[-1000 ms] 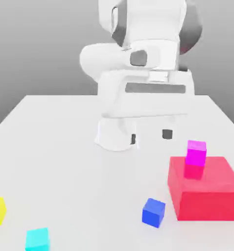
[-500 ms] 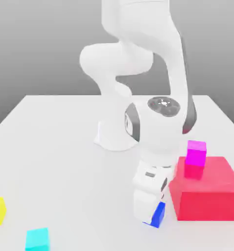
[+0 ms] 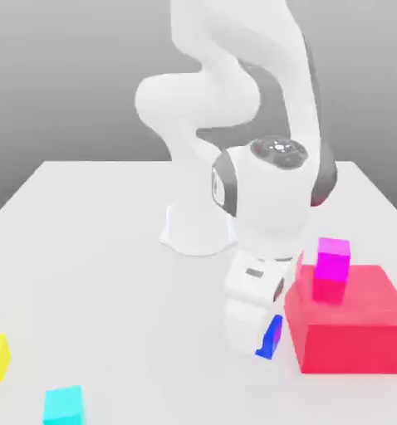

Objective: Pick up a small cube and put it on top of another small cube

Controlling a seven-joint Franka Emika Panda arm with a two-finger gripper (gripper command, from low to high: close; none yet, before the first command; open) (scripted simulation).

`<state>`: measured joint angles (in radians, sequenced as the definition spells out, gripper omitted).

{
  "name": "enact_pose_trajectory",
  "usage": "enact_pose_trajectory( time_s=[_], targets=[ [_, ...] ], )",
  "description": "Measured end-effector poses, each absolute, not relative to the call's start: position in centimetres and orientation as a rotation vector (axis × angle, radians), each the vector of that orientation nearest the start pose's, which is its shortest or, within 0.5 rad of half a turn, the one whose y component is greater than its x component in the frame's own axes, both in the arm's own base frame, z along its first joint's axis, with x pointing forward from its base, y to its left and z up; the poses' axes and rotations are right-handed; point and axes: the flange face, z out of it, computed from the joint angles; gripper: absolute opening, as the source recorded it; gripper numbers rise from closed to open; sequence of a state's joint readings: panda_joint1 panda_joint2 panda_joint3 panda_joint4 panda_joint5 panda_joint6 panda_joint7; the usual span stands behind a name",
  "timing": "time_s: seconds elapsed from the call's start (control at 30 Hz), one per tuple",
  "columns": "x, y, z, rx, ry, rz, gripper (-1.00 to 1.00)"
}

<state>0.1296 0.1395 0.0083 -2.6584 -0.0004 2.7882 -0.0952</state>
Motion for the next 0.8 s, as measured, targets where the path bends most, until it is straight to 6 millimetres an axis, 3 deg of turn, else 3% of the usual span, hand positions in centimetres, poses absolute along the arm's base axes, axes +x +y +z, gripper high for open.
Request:
enact_pose_trajectory(
  time_s=[0.17,0.33,0.47,0.63,0.7,0.8],
  targets=[
    [44.1,-3.1,19.9,-3.134,-0.124,0.035,-1.0],
    [44.8,-12.8,20.8,-3.131,0.117,0.042,-1.0],
    [43.9,-20.6,21.9,-3.118,0.302,0.037,-1.0],
    [40.9,-30.2,23.8,-3.093,0.521,0.014,-1.0],
    [39.9,-32.5,23.3,-3.087,0.573,0.004,-1.0],
    [39.6,-33.2,19.6,-3.085,0.587,0.001,-1.0]
  ],
)
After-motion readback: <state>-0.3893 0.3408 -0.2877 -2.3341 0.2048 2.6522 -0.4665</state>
